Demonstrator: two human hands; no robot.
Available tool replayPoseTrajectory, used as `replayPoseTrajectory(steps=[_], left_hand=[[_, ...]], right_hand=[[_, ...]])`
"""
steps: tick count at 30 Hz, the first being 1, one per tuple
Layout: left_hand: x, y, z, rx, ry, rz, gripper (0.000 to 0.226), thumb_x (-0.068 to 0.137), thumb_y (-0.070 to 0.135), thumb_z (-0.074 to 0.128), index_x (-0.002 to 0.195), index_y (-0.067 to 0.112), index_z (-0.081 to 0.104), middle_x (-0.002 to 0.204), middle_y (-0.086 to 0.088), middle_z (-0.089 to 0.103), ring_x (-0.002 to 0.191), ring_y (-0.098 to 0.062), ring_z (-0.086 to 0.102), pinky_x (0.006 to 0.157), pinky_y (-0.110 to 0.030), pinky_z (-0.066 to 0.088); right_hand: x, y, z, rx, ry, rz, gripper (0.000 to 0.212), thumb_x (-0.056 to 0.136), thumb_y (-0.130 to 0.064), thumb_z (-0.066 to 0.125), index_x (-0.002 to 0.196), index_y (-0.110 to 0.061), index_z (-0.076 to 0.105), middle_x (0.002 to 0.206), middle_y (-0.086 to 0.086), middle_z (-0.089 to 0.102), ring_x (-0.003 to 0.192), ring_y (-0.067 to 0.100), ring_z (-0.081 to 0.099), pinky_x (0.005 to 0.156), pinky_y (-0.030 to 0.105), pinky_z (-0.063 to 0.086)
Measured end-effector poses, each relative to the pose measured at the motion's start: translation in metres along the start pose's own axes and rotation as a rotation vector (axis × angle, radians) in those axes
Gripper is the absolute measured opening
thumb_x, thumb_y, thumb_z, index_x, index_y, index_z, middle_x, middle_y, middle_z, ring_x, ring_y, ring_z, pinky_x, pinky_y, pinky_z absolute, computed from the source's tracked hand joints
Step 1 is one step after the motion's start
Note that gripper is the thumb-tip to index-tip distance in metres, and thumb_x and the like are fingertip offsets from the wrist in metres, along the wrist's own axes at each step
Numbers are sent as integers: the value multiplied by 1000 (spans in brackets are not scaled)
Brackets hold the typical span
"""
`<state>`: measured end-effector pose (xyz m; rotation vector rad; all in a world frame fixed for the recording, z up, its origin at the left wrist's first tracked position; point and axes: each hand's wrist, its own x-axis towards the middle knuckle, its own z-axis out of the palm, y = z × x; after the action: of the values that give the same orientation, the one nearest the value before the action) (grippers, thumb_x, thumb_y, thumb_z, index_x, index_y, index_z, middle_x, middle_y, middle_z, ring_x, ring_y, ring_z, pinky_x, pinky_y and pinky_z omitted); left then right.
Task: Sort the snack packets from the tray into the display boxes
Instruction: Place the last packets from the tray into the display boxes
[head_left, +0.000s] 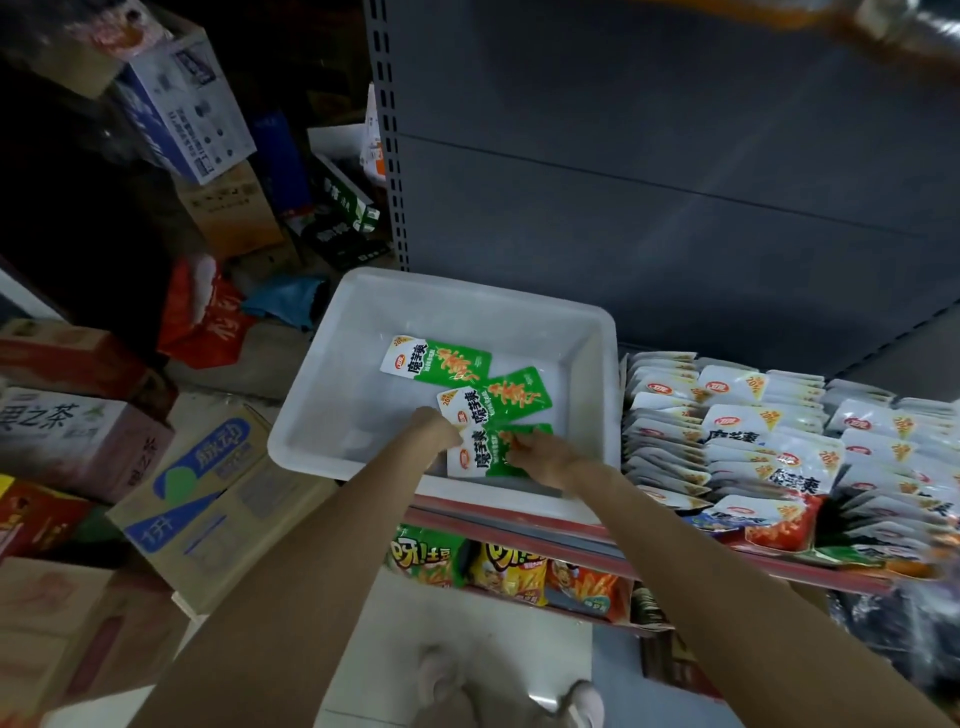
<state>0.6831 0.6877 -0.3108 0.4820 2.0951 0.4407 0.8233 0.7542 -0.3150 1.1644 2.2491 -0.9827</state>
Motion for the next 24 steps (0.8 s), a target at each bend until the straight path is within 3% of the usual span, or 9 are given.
replayPoseTrajectory(steps=[2,5,8,10,13,15,18,22,24], left_hand=[[-7,2,-6,-7,81,144,31,94,18,56,118,0,55,121,-17,59,99,-27,56,73,-27,38],[-29,9,-17,26,213,369,21,96,17,51,109,2,55,114,-20,59,96,-29,54,71,-31,35],[-57,20,-23,30,258,617,13,95,15,52,101,4,55,81,-12,62,82,-31,56,64,-30,30],[-76,33,-24,13,275,740,7,93,17,54,90,11,54,65,-5,55,70,-29,53,61,-32,30],[-101,64,-22,-88,307,864,8,89,30,55,84,24,54,75,-3,65,76,-26,63,68,-32,43],[-118,86,-18,-134,360,918,8,89,30,59,86,23,60,79,5,65,81,-20,62,74,-32,45],[-138,119,-1,-194,396,1010,7,89,22,62,90,15,63,81,7,63,77,-13,57,73,-28,42],[-152,157,45,-288,319,1051,13,88,20,64,99,20,58,82,-3,67,66,-9,60,68,-29,46],[-157,174,73,-302,240,1053,21,88,21,63,107,21,53,82,1,66,68,-4,62,67,-24,48]], right_hand=[[-6,-2,-5,82,81,-56,37,102,-30,36,130,-8,47,122,16,57,108,29,56,91,33,43],[-22,-5,-17,153,298,-167,43,100,-24,43,140,-12,36,130,17,52,114,31,53,90,29,39],[-38,-9,-35,230,473,-294,52,96,-16,52,144,-13,32,136,15,46,119,29,50,97,26,35],[-50,-9,-50,241,549,-399,46,93,-11,55,137,-11,43,130,12,53,116,24,52,95,22,35],[-77,-5,-75,267,684,-477,22,90,-12,59,112,-9,60,100,5,65,84,14,57,71,21,37],[-96,4,-93,373,754,-525,8,88,-14,63,96,-12,63,83,-2,65,72,12,56,66,26,39],[-122,28,-116,534,814,-573,8,85,-14,67,85,-22,64,77,-16,64,70,7,58,70,31,48],[-151,80,-137,722,895,-504,4,87,-9,65,86,-14,64,74,4,66,58,32,62,55,51,53],[-166,110,-147,789,971,-463,9,88,-6,63,86,-15,62,75,3,65,58,28,62,52,46,54]])
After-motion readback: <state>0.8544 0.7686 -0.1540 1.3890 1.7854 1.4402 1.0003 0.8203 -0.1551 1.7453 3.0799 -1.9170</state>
